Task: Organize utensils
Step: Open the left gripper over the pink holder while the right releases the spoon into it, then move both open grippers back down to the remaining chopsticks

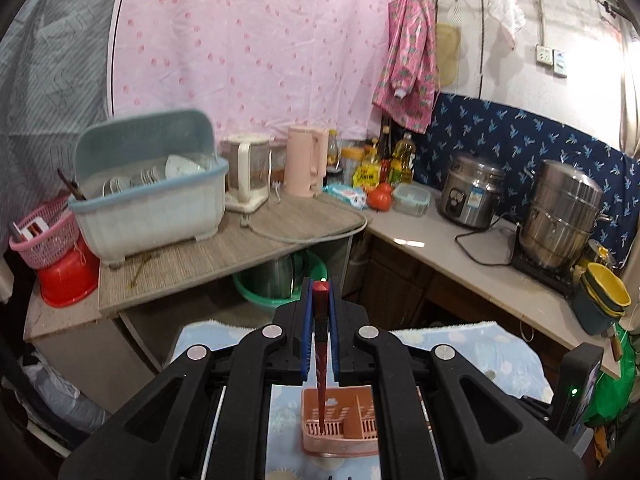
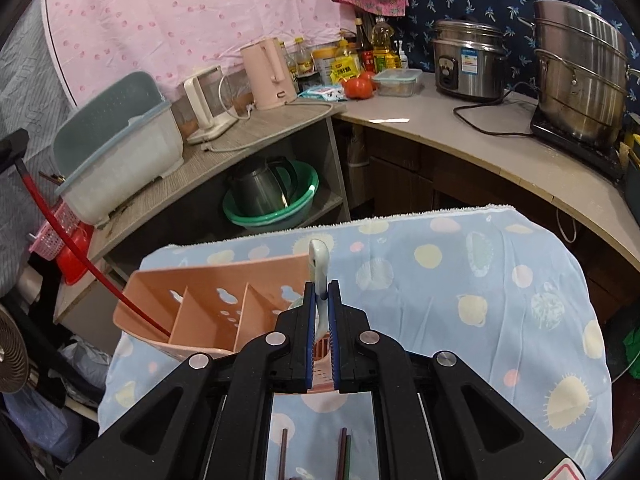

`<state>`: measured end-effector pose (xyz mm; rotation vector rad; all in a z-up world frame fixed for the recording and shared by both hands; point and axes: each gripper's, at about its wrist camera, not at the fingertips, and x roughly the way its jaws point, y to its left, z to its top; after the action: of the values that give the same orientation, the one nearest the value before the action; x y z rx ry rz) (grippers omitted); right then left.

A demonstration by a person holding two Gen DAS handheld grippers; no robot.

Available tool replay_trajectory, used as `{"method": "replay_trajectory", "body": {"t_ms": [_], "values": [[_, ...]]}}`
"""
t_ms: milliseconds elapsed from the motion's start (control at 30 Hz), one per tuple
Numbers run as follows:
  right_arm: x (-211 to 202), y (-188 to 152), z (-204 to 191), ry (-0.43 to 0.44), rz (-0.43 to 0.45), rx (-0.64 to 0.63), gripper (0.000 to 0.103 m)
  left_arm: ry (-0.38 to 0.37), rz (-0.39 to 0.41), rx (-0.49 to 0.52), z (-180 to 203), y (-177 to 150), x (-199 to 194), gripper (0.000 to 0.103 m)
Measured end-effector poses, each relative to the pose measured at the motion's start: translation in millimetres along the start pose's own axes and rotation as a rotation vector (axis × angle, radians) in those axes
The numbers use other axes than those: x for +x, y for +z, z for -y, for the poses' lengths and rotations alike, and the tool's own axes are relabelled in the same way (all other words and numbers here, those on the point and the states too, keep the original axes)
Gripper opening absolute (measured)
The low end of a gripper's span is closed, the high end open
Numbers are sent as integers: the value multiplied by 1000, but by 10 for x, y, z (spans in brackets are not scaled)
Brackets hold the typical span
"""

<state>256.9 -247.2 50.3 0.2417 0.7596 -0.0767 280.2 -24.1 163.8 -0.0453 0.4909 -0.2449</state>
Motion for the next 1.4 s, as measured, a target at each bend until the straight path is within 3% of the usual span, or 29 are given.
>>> {"method": "replay_trajectory", "body": {"t_ms": [67,133,200,700,1400], "values": [[13,-28,-3,-10,7,-1,11,17,-9,-12,-33,-66,46,9],[-6,-48,-8,-19,18,-4,18,30,-20,-15,-57,-129,79,28],[-28,-79,-3,-23,24,-4,22,39,-28,-21,-75,-199,85,38],[-386,-534,108,-23,-3,1,22,51,-108,-49,-268,-750,-197,38],[-859,-2025,290,-62,-188,-41,22,68,-400,-65,-477,-2451,-663,38]]}}
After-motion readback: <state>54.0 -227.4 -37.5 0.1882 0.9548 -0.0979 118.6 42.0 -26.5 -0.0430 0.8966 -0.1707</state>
